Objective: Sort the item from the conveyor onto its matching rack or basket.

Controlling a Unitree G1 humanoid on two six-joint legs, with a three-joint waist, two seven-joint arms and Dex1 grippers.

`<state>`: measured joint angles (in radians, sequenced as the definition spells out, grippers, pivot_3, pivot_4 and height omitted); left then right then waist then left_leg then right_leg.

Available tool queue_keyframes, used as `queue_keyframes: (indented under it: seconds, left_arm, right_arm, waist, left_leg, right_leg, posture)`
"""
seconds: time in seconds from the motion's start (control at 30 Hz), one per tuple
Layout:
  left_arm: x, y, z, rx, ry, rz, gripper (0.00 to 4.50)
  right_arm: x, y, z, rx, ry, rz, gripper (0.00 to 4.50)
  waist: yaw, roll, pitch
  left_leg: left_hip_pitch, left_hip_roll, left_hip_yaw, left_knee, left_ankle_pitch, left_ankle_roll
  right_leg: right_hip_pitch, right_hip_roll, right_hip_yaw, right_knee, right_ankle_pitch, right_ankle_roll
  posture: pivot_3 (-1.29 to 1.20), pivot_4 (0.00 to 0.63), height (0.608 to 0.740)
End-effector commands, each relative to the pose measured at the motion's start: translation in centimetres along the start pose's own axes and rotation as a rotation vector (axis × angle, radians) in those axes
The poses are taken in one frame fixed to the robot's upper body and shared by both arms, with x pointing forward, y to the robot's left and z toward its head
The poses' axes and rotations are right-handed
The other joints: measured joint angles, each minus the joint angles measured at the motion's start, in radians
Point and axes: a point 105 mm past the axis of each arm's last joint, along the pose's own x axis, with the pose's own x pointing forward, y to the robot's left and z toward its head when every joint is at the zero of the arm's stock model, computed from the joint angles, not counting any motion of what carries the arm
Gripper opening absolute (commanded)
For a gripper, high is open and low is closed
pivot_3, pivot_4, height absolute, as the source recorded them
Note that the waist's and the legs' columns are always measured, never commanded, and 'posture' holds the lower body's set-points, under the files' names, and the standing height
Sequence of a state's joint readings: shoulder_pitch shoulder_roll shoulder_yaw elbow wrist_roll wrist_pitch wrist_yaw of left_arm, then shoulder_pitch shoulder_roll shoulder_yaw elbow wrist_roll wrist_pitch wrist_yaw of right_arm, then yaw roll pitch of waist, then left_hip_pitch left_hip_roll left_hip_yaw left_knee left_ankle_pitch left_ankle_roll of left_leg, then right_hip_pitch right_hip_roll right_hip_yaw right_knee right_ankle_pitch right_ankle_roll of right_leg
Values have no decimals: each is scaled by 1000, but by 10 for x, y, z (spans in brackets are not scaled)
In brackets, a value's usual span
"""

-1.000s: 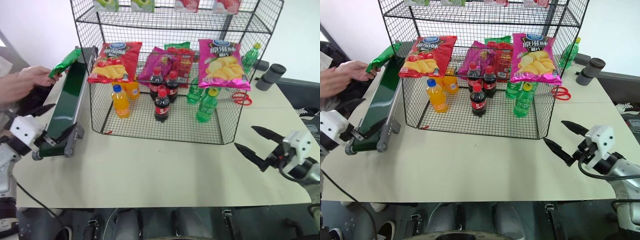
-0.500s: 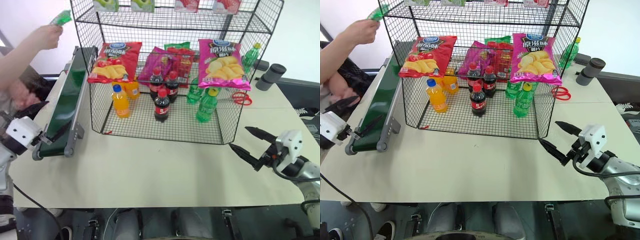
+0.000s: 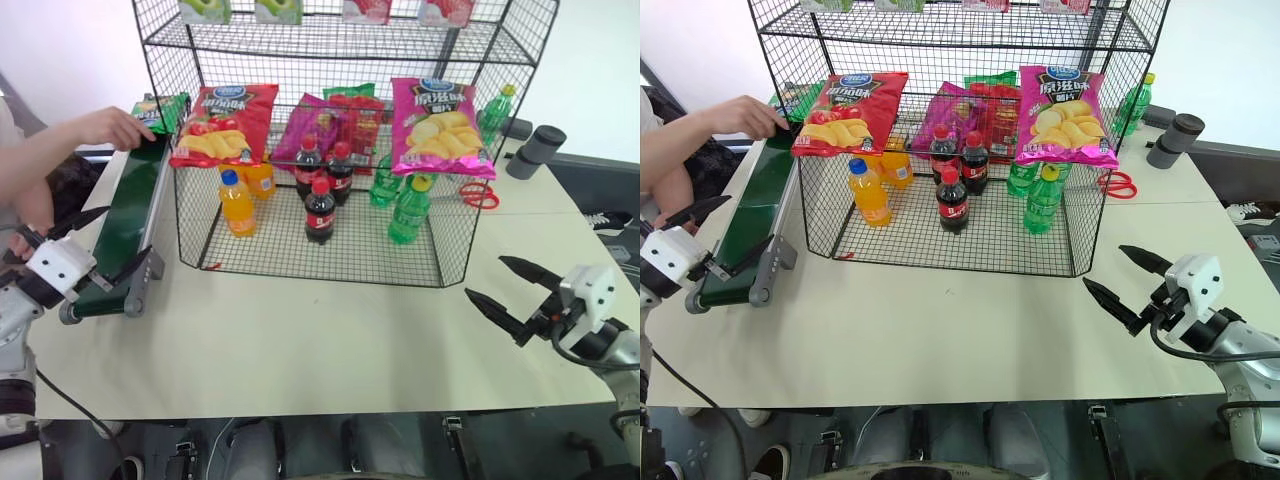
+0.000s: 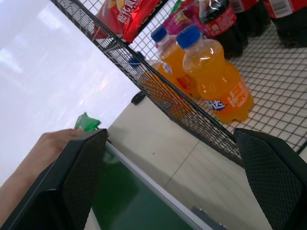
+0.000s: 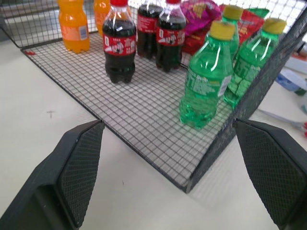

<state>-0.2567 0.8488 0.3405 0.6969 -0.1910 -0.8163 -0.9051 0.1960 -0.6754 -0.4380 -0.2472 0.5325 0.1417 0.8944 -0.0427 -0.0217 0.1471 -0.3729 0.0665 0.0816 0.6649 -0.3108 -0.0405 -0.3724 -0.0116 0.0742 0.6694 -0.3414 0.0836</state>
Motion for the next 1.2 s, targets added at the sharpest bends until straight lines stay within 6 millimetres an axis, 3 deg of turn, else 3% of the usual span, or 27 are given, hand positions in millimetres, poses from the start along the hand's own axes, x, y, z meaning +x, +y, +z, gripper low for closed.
queue_keyframes:
  seconds: [0.03,0.43,0.63,0.8,1.2]
  left_arm:
    - [-8,16,11,187,-16,65,4500]
    - [-51,9,6,543,92,27,4500]
    - [-81,6,-10,679,237,44,4500]
    - [-94,3,-17,716,312,135,4500]
    - [-104,-35,-16,670,391,171,4500]
  right_arm:
    - [18,11,20,-13,-78,55,4470]
    - [76,51,22,13,-128,244,4470]
    - [89,69,15,43,-81,350,4470]
    - [94,82,6,-1,-28,460,4470]
    - [101,76,5,-28,-53,457,4470]
  waist:
    - [-1,0,0]
    - [0,0,0]
    - [-1,0,0]
    - [1,-2,-1]
    - [0,-2,-1]
  left_leg:
    - [0,0,0,0,0,0]
    - [-1,0,1,0,0,0]
    - [-1,0,1,0,0,0]
    - [0,0,1,0,0,0]
    - [0,0,0,0,0,0]
  right_leg:
    - [0,0,0,0,0,0]
    - [-2,-2,0,1,0,0]
    - [-2,-2,0,1,0,0]
    - [-2,-2,0,3,0,0]
    - [-1,-3,-1,3,0,0]
  posture:
    - [0,150,740]
    - [0,150,740]
    - [0,150,740]
    - [0,150,740]
    - [0,150,740]
